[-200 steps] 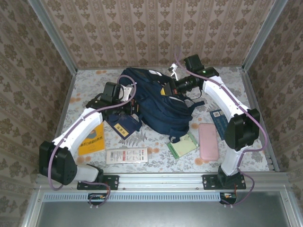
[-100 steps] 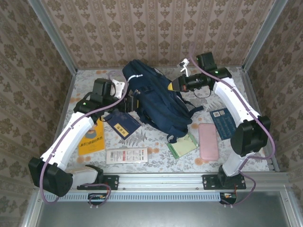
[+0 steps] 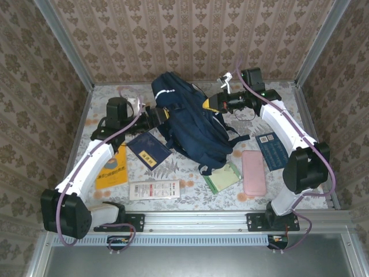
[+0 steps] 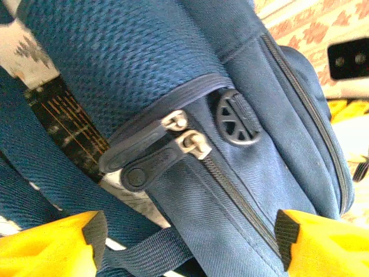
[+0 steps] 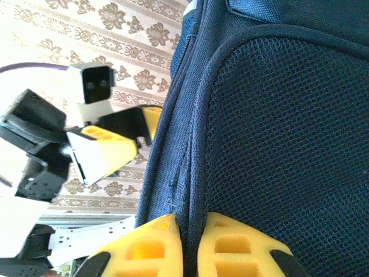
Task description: Pack the student bag
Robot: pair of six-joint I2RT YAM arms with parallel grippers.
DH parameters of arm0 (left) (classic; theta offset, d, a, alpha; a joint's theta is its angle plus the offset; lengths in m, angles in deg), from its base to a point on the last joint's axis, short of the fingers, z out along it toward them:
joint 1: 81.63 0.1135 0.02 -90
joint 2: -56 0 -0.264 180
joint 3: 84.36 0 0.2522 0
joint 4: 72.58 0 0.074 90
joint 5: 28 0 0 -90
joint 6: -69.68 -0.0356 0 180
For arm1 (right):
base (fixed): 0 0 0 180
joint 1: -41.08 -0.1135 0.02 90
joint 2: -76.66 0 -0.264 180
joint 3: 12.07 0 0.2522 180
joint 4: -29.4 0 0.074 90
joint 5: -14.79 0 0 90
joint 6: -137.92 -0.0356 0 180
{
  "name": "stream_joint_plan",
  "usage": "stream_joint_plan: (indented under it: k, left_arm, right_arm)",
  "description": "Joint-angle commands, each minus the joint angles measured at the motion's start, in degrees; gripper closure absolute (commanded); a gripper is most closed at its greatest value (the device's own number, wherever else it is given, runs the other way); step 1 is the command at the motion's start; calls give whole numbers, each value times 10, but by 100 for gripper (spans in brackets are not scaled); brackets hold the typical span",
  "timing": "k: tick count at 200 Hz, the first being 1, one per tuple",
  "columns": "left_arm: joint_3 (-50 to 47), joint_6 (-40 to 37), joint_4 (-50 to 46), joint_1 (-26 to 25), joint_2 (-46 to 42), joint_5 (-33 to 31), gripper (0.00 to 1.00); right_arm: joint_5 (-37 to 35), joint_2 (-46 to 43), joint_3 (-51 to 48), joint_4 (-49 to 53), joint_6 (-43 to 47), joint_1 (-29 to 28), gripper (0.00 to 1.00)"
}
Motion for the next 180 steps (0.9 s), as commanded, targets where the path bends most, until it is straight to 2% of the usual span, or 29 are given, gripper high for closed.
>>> stream_joint_plan:
  k: [1,20,37,98,180]
  left_arm:
    - [-37,152,123,15,-13,5,19]
    - [-63,204,160,20,-23,-15,21]
    - [-81,242,202,26,-23,-16,26]
    - [-94,307,305,31,11,-35,46]
    - [-100,322,329,22,33,-41,49]
  right_arm:
    - [74,-53,-1,-117,-38,4,100]
    - [74,-56,-10,-141,-55,6,100]
    - [76,-56,-15,-152,-64,7,100]
    - [82,-57,-18,-171,-81,7,100]
    - [84,-56,-18,-180,-88,7,100]
